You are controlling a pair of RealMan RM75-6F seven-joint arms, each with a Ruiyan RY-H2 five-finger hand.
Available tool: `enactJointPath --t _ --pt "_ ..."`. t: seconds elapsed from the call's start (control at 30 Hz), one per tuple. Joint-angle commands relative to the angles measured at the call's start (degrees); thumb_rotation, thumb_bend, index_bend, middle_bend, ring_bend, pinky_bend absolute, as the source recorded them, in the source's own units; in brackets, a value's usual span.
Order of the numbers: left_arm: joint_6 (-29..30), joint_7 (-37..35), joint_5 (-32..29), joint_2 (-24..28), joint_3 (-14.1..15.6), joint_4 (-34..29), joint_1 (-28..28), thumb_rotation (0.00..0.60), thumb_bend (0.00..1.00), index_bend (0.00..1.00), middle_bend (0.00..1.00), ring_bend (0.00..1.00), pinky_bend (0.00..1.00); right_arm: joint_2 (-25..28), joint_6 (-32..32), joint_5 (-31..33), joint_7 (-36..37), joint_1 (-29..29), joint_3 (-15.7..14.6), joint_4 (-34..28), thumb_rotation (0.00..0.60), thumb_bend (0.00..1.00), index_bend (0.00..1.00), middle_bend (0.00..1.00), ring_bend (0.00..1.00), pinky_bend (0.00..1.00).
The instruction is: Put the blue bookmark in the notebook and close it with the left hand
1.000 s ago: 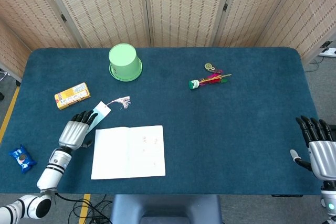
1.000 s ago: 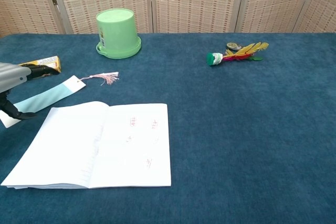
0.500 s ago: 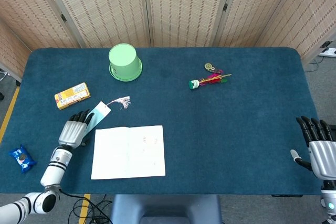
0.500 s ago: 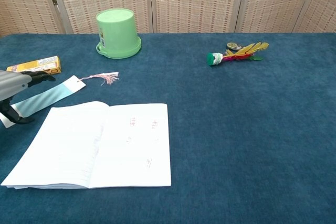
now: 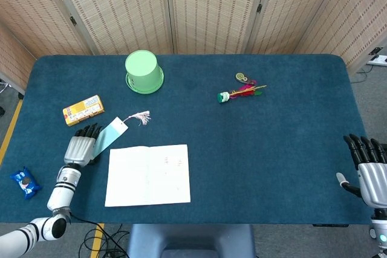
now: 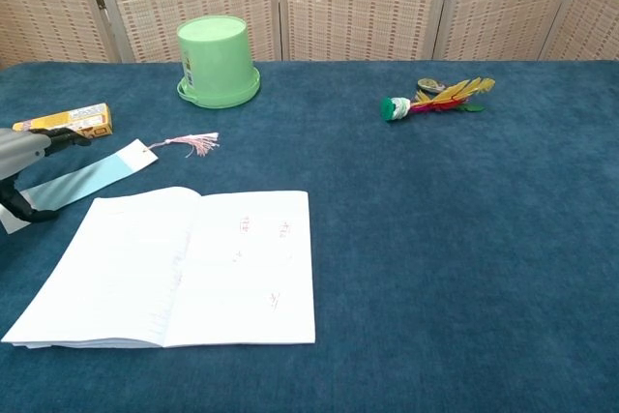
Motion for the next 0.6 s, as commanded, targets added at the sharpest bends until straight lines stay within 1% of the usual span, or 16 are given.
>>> enactJointPath --t 0.03,0.1,0.17,0.3,0.37,0.43,0.47,0.57,0.6 --pt "-0.21 0.57 -0.60 -0.15 -0.14 1.11 -0.20 0.600 0.28 0.05 0.05 0.09 0.18 0.01 0.12 0.00 0.01 -0.04 0.04 -0.01 0.600 0.20 0.04 0.07 0.06 0.07" --pt "-0.32 2.75 -1.05 -0.57 0.00 4.08 -0.73 0.600 0.28 0.05 0.05 0.09 0.18 -0.03 0.02 0.07 0.10 -0.08 -0.02 0.05 0.600 0.20 0.04 0.07 0.06 0.07" --pt "-0.13 2.96 -1.27 -1.01 -0.27 5.65 -0.92 0.600 0.28 0.05 0.05 0.09 0.18 -0.05 0.08 0.10 0.11 -0.15 -0.04 0.12 0.600 0.20 0.04 0.07 0.06 0.07" --pt "-1.09 3.34 -3.44 -1.45 -1.60 8.73 -1.44 0.600 0.28 0.05 0.05 0.09 0.18 -0.04 0.26 0.13 0.26 -0.31 -0.06 0.17 0.600 0.20 0.04 0.07 0.06 0.07" --pt "-1.34 3.34 -4.72 -1.15 -2.59 9.06 -1.65 0.600 0.28 0.06 0.05 0.09 0.18 0.01 0.41 0.10 0.29 -0.39 -0.04 0.12 0.600 0.20 0.04 0.07 0.06 0.07" --pt "-1.50 2.86 -5.44 -0.38 -3.29 8.21 -1.68 0.600 0.28 0.07 0.05 0.09 0.18 0.04 0.53 0.14 0.29 -0.47 -0.02 0.14 0.600 0.20 0.04 0.07 0.06 0.07" --pt "-1.77 2.60 -5.75 0.24 -3.52 7.35 -1.67 0.600 0.28 0.09 0.05 0.09 0.18 0.03 0.56 0.17 0.32 -0.49 0.00 0.15 0.600 0.20 0.04 0.07 0.06 0.07" --pt "-4.08 3.03 -7.75 3.64 -3.82 2.20 -1.70 0.600 0.28 0.19 0.05 0.09 0.18 0.00 0.41 0.11 0.31 -0.41 0.00 0.16 0.600 0.20 0.04 0.07 0.06 0.07" --pt "-4.32 3.07 -8.29 4.88 -3.92 -0.07 -1.63 0.600 0.28 0.21 0.05 0.09 0.18 -0.02 0.35 -0.03 0.28 -0.34 -0.04 0.16 0.600 0.20 0.04 0.07 0.06 0.07"
